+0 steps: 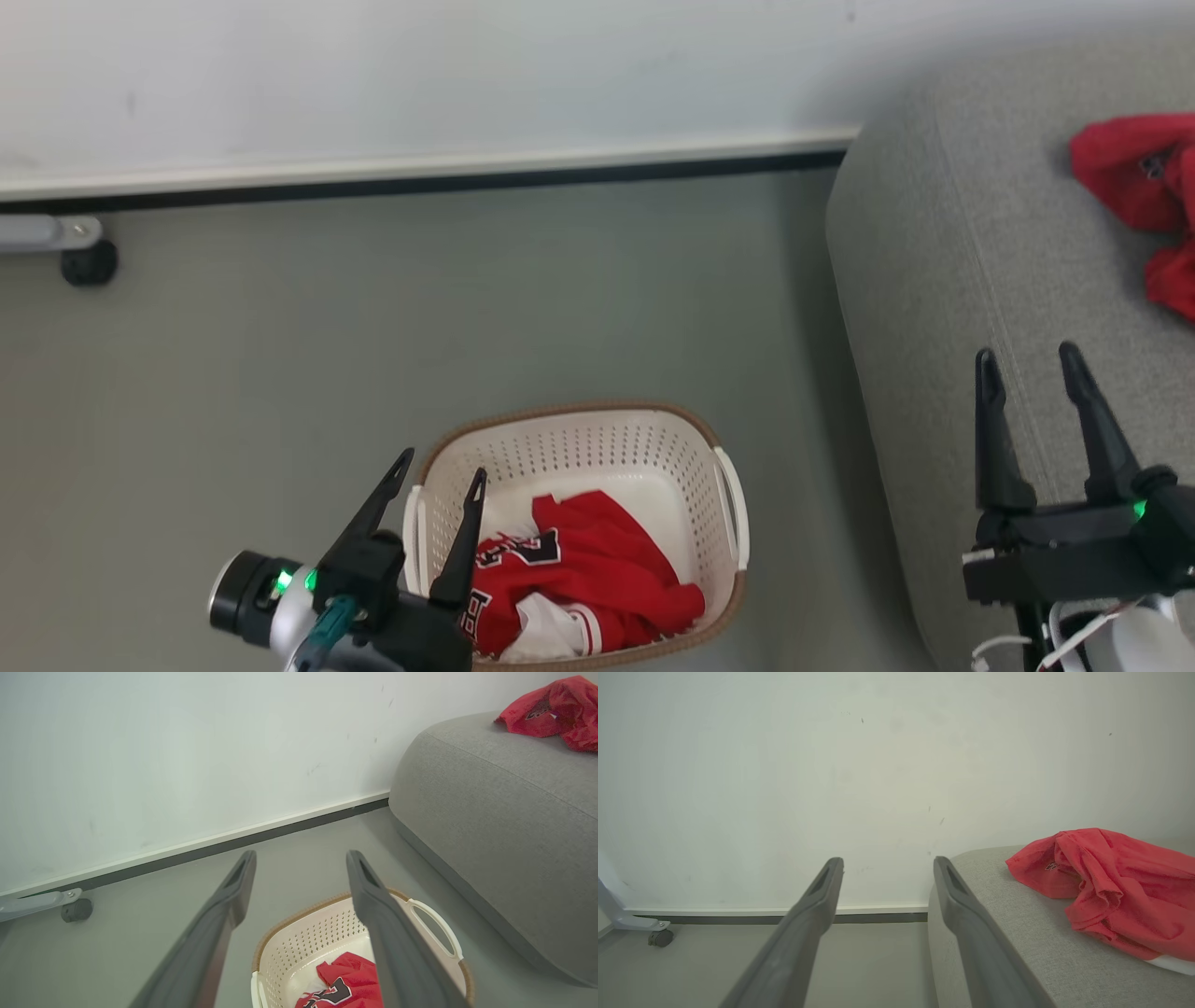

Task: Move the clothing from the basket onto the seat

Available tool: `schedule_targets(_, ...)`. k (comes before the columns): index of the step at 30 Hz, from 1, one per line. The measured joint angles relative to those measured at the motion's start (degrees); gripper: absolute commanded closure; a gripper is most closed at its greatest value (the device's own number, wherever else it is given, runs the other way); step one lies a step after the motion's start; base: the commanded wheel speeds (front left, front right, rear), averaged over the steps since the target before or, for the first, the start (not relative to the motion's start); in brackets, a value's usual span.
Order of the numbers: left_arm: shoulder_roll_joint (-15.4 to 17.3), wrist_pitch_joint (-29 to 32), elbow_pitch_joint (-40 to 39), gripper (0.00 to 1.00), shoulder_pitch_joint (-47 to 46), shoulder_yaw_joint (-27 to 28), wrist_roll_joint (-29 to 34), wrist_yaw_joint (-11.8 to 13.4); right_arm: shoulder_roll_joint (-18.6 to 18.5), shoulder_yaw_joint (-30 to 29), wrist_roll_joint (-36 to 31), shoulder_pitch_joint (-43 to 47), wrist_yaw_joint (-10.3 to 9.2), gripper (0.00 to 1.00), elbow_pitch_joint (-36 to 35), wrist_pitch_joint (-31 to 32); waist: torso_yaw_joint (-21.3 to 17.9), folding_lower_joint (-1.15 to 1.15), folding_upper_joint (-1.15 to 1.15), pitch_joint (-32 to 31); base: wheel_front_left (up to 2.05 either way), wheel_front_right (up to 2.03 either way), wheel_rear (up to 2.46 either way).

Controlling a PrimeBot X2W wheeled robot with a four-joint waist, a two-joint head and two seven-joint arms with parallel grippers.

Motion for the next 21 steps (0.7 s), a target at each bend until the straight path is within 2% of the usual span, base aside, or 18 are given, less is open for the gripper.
schedule_targets(21,0.01,6.28,14.95,0.0,-13.79,-3.25,5.09,-2.52,0.09,0.05,-0.08,-13.34,0.96,0.0,-1.57,0.03,-6.38,-0.01,0.0,17.43,0.0,0.0,0.0)
